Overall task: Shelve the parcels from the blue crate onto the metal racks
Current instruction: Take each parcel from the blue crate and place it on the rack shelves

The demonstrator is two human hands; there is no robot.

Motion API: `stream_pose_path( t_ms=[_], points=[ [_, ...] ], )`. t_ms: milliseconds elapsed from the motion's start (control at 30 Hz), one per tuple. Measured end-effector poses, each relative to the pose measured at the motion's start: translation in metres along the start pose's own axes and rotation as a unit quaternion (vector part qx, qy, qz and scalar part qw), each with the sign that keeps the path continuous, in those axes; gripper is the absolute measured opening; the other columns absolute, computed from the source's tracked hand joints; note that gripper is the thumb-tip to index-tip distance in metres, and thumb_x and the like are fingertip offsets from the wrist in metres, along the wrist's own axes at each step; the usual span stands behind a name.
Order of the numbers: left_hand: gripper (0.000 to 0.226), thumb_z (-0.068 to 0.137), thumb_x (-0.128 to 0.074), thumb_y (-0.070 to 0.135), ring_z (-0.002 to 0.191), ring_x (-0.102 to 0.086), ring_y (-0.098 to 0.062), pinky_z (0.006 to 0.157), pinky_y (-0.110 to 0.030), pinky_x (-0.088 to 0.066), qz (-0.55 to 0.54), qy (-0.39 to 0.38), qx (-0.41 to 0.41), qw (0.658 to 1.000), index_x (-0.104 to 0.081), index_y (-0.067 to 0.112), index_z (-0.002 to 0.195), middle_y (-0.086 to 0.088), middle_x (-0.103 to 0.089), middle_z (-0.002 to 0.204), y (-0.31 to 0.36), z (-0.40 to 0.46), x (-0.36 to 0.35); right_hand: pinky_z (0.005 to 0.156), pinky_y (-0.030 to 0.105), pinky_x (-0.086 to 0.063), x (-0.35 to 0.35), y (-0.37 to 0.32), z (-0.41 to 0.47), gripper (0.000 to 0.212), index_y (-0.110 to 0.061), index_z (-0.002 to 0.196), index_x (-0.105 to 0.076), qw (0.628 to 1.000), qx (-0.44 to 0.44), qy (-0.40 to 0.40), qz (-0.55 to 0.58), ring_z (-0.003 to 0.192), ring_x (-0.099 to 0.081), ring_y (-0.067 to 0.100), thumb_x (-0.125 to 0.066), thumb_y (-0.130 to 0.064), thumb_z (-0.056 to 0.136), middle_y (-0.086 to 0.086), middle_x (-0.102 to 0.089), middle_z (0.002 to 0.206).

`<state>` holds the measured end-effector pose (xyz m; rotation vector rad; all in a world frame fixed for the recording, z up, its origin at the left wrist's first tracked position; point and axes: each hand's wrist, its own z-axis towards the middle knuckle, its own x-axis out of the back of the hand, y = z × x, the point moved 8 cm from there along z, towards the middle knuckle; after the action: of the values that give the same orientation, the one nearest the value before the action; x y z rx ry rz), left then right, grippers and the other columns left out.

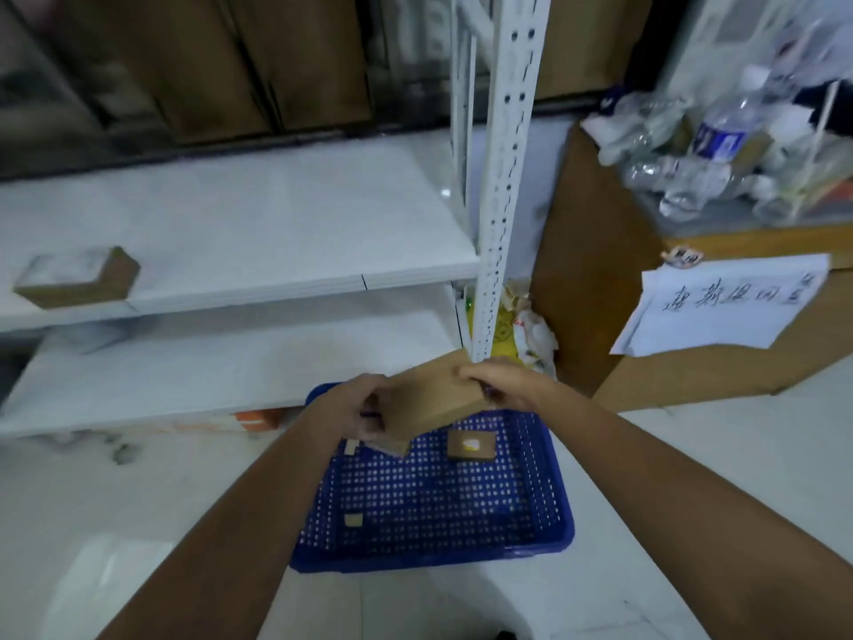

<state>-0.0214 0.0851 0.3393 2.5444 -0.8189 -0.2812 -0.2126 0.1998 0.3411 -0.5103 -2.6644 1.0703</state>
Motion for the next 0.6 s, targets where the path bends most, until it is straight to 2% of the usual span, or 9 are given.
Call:
stream_pose_path(
  t_ms=[67, 133, 233, 333, 367, 467, 500, 600],
  points=[
    [0.028, 0.087, -0.064, 0.024, 0.085, -0.055, -0.028, 0.066, -0.039, -0.051, -0.039, -0.006, -0.024, 0.999, -0.056, 0.001, 0.102, -0.013, -0.055, 0.103, 0.037, -0.056, -0.001, 0.063, 0.031, -0.047, 0.006, -0.052, -0.049, 0.032, -0.005, 0.104, -0.062, 0.999, 0.035, -0.013, 0.011, 0.073, -0.057, 0.017, -0.076, -0.016, 0.078, 0.007, -0.059, 0.082],
    [0.028, 0.086, -0.066, 0.027, 0.081, -0.055, -0.027, 0.069, -0.039, -0.053, -0.053, -0.010, -0.054, 0.997, -0.055, 0.002, 0.094, -0.013, -0.052, 0.090, 0.075, -0.110, -0.003, 0.061, 0.031, -0.045, 0.014, -0.100, -0.096, 0.031, -0.012, 0.098, -0.060, 0.998, 0.065, -0.020, -0.004, 0.070, -0.055, 0.016, -0.078, -0.013, 0.072, 0.005, -0.058, 0.078],
    [0.043, 0.085, -0.068, 0.032, 0.089, -0.057, -0.030, 0.079, -0.041, -0.053, -0.054, -0.011, -0.074, 0.996, -0.053, -0.002, 0.106, -0.015, -0.052, 0.096, 0.125, -0.187, -0.009, 0.076, 0.033, -0.052, 0.023, -0.169, -0.160, 0.050, -0.023, 0.113, -0.058, 0.993, 0.109, -0.032, 0.005, 0.094, -0.060, 0.017, -0.076, -0.003, 0.071, 0.000, -0.061, 0.101],
    [0.050, 0.082, -0.068, 0.038, 0.094, -0.058, -0.033, 0.079, -0.043, -0.052, -0.043, -0.030, -0.076, 0.996, -0.050, 0.002, 0.112, -0.016, -0.054, 0.104, 0.168, -0.249, -0.020, 0.081, 0.037, -0.054, 0.031, -0.230, -0.213, 0.067, -0.024, 0.123, -0.052, 0.981, 0.177, -0.065, 0.034, 0.108, -0.056, 0.021, -0.071, 0.013, 0.071, 0.001, -0.056, 0.119],
    [0.054, 0.080, -0.069, 0.041, 0.099, -0.059, -0.035, 0.081, -0.046, -0.052, -0.034, -0.039, -0.074, 0.996, -0.051, 0.004, 0.114, -0.016, -0.055, 0.110, 0.178, -0.269, -0.024, 0.083, 0.039, -0.056, 0.033, -0.247, -0.227, 0.069, -0.022, 0.125, -0.052, 0.976, 0.200, -0.075, 0.040, 0.109, -0.056, 0.023, -0.068, 0.018, 0.071, 0.004, -0.055, 0.123],
    [0.059, 0.079, -0.070, 0.043, 0.116, -0.055, -0.037, 0.085, -0.049, -0.053, -0.041, -0.082, -0.093, 0.991, -0.051, 0.010, 0.122, -0.016, -0.052, 0.129, 0.209, -0.314, -0.035, 0.067, 0.030, -0.056, 0.042, -0.291, -0.260, 0.071, -0.019, 0.123, -0.053, 0.962, 0.252, -0.083, 0.064, 0.102, -0.057, 0.025, -0.060, 0.028, 0.071, 0.013, -0.049, 0.121],
    [0.058, 0.079, -0.071, 0.042, 0.118, -0.055, -0.036, 0.088, -0.049, -0.053, -0.045, -0.092, -0.109, 0.989, -0.051, 0.010, 0.123, -0.016, -0.051, 0.131, 0.218, -0.327, -0.038, 0.068, 0.030, -0.056, 0.046, -0.302, -0.265, 0.072, -0.019, 0.123, -0.053, 0.959, 0.260, -0.085, 0.069, 0.103, -0.056, 0.027, -0.060, 0.029, 0.070, 0.016, -0.047, 0.123],
    [0.052, 0.080, -0.074, 0.038, 0.112, -0.057, -0.037, 0.094, -0.049, -0.051, -0.022, -0.084, -0.173, 0.981, -0.052, 0.008, 0.116, -0.019, -0.054, 0.122, 0.241, -0.356, -0.041, 0.086, 0.039, -0.057, 0.056, -0.324, -0.280, 0.078, -0.024, 0.132, -0.051, 0.959, 0.265, -0.084, 0.054, 0.114, -0.055, 0.030, -0.068, 0.021, 0.071, 0.018, -0.046, 0.135]
  ],
)
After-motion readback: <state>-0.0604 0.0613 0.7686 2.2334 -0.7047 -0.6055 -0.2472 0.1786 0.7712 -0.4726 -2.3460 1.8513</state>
